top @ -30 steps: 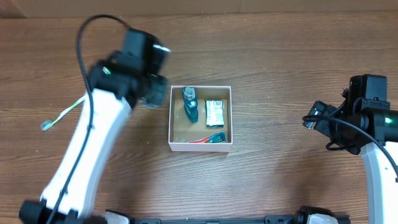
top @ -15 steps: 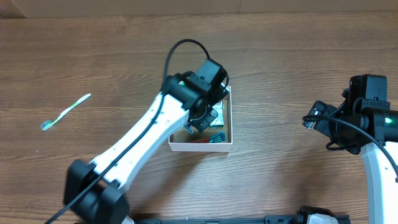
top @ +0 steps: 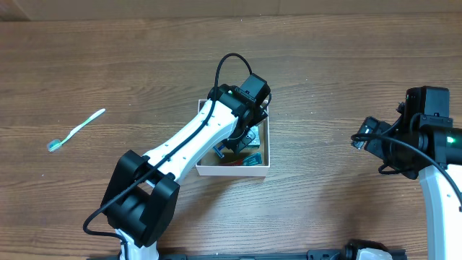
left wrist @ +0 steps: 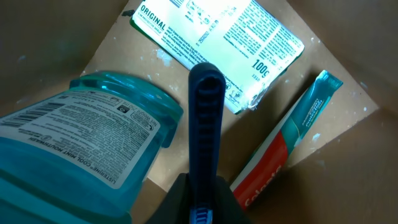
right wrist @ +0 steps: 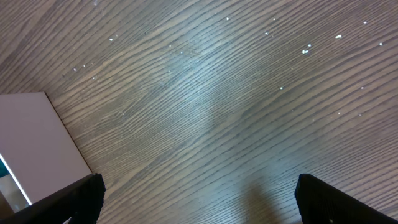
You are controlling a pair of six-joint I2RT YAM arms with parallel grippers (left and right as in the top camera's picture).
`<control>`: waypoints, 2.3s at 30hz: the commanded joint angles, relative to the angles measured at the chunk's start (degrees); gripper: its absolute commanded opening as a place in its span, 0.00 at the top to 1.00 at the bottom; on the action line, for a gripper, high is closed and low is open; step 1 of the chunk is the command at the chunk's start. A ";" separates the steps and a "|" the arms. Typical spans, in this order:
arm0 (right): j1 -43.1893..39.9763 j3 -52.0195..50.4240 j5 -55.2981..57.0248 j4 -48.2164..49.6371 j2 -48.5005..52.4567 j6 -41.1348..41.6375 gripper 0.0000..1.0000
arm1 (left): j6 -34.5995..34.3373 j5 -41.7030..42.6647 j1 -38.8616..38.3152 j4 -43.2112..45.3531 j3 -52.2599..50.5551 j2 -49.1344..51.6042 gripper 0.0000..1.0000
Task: Pack container
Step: 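Place the blue razor into the box and release it, then reach the left gripper to the green toothbrush and grasp it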
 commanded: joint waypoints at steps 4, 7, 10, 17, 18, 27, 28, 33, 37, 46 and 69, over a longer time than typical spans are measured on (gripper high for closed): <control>-0.15 -0.28 -0.09 0.37 -0.63 -0.24 0.00 | 0.22 -0.61 -0.68 -1.31 -0.26 -0.13 0.50; -0.15 -0.28 -0.07 0.35 -0.63 -0.24 0.00 | -0.17 -2.51 -1.99 -3.08 0.63 -2.01 0.49; -0.15 -0.28 -0.07 0.37 -0.63 -0.24 0.00 | -1.42 -4.57 -2.86 -5.20 2.80 -6.73 0.49; -0.15 -0.28 -0.04 0.76 -0.63 -0.24 0.00 | -8.11 -14.82 -0.94 -8.79 4.26 -22.53 0.39; -0.15 -0.31 -0.04 0.76 -0.63 -0.24 0.00 | -10.25 -16.68 0.76 -8.81 4.26 -24.94 0.34; -0.15 -0.31 -0.07 0.76 -0.63 -0.24 0.00 | -24.11 -9.27 36.65 -8.74 4.15 -32.24 0.00; -0.15 -0.28 -0.07 0.76 -0.63 -0.24 0.00 | -26.01 -6.47 40.94 -8.72 4.07 -31.69 0.00; -0.15 -0.31 -0.09 0.76 -0.63 -0.24 0.00 | -41.77 6.40 58.07 -8.31 4.00 -26.36 0.00; -0.15 -0.31 -0.09 0.72 -0.63 -0.24 0.00 | -56.33 12.35 66.40 -6.82 4.00 -20.06 0.00; -0.15 -0.31 -0.09 0.57 -0.63 -0.24 0.00 | -78.68 9.70 67.89 -6.23 4.00 -10.58 0.00; -0.15 -0.33 -0.09 0.28 -0.63 -0.48 0.00 | -95.17 9.88 68.39 3.87 4.02 8.72 0.00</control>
